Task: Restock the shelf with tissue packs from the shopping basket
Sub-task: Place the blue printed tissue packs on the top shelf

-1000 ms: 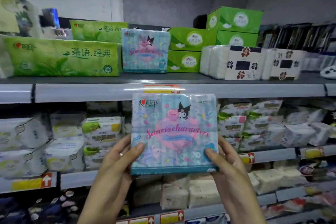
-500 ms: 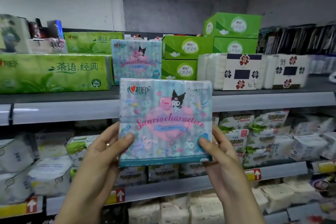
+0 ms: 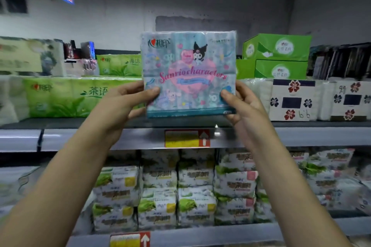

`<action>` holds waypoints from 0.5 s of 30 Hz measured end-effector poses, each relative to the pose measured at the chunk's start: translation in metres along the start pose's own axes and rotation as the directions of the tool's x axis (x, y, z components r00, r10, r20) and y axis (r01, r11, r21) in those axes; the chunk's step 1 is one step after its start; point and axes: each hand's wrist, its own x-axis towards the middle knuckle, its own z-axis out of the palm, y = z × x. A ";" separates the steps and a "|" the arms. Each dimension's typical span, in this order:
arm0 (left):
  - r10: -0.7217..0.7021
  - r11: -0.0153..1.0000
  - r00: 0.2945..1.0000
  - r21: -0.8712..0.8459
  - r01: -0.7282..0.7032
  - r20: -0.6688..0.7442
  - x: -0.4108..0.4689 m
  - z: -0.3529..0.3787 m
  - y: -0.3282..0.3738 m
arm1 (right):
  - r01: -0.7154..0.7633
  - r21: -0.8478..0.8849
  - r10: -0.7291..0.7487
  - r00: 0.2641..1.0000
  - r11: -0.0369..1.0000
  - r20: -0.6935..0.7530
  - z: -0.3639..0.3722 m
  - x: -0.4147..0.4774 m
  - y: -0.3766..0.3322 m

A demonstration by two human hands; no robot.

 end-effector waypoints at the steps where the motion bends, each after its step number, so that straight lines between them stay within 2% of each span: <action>1: 0.009 1.000 1.000 -0.005 -0.009 -0.008 0.010 0.002 0.000 | 0.010 -0.037 -0.010 1.000 0.999 0.003 -0.001 0.009 0.000; 7: 0.068 0.997 0.992 0.054 -0.062 -0.109 0.057 0.013 -0.011 | 0.024 -0.262 -0.025 1.000 0.965 0.001 -0.009 0.059 0.015; 11: 0.161 0.957 0.982 0.257 -0.132 -0.097 0.078 0.008 -0.026 | 0.006 -0.317 -0.008 1.000 0.948 -0.006 -0.013 0.080 0.030; 15: 0.206 0.860 0.973 0.494 -0.129 -0.103 0.095 0.000 -0.035 | -0.001 -0.336 0.007 1.000 0.942 0.017 -0.007 0.097 0.036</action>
